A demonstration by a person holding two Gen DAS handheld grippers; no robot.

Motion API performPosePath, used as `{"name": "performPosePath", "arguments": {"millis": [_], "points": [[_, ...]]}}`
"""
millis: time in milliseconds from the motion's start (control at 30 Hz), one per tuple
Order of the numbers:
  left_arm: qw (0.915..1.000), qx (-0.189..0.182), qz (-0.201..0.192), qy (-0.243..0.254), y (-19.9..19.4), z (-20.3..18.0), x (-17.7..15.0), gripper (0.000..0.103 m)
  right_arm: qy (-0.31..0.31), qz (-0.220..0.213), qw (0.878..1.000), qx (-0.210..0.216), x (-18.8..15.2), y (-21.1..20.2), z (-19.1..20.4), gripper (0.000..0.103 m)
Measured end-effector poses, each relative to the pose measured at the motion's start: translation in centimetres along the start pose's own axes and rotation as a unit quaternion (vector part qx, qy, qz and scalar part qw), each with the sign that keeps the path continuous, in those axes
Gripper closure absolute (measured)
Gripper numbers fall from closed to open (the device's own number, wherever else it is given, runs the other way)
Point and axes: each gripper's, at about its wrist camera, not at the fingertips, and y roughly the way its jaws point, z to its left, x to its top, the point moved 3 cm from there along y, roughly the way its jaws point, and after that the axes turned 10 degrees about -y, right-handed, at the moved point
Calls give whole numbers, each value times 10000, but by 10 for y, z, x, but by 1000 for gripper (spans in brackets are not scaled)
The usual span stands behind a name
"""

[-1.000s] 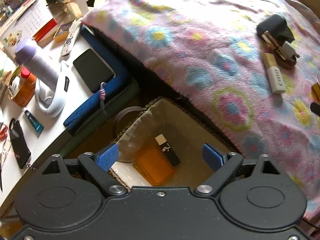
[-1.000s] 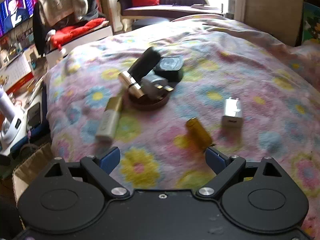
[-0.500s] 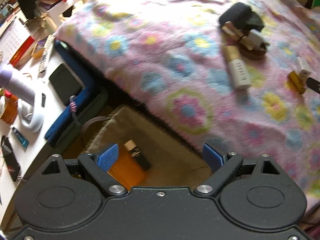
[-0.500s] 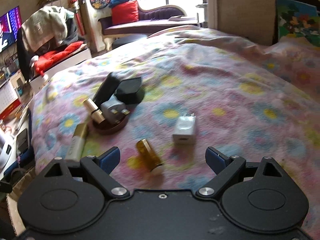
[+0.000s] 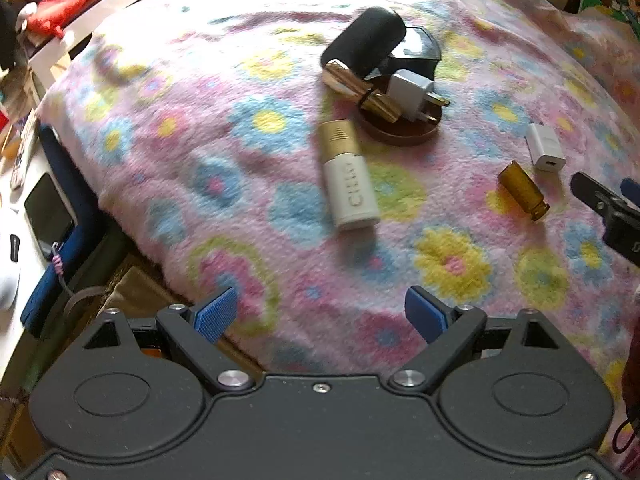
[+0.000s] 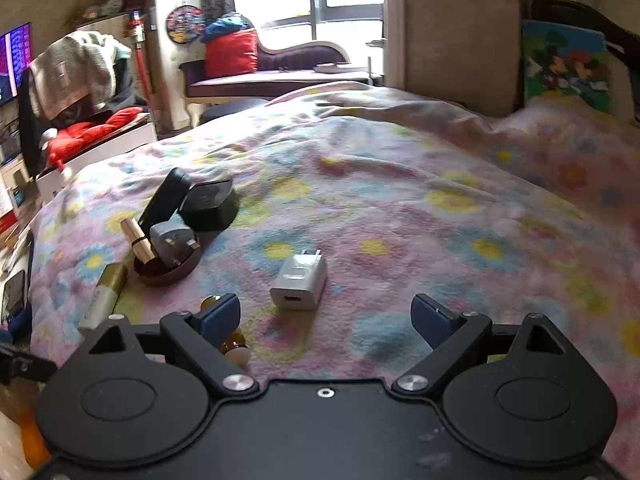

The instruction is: Organize rigid objects

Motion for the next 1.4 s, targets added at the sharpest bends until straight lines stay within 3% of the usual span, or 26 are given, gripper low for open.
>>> {"name": "performPosePath", "arguments": {"millis": [100,167,300,433,533,667,800,900,1000,1233,1400], "points": [[9999,134,-22,62,8,-5,-1,15,-330,-3,9994,-80,-5,7,7,10],[9996,275,-78,25,12,-4,0,15,-460,-28,9989,106,-7,10,14,10],[9980,464,-150,-409,19,12,8,15,-771,-121,9961,403,-12,11,32,10],[9951,423,-13,-892,32,27,23,16,-1263,-174,9918,-37,-17,21,48,11],[9935,361,51,-1082,44,26,33,16,-1197,-180,9920,-349,-16,25,41,11],[9957,148,-6,-911,55,5,43,16,-777,-39,9946,-691,-17,31,16,11],[9978,-321,-108,-572,55,-20,47,16,-353,55,9952,-910,-16,34,-2,11],[9958,-849,-138,-327,49,-29,41,16,29,111,9943,-1056,-17,35,-13,11],[9933,-1103,-235,-254,42,-28,41,16,336,103,9922,-1195,-18,31,-18,11],[9940,-786,-625,-433,27,2,58,16,839,-77,9942,-676,-10,30,9,10],[9922,-470,-1029,523,21,7,61,14,641,18,9923,-1058,-1,54,19,11]]}}
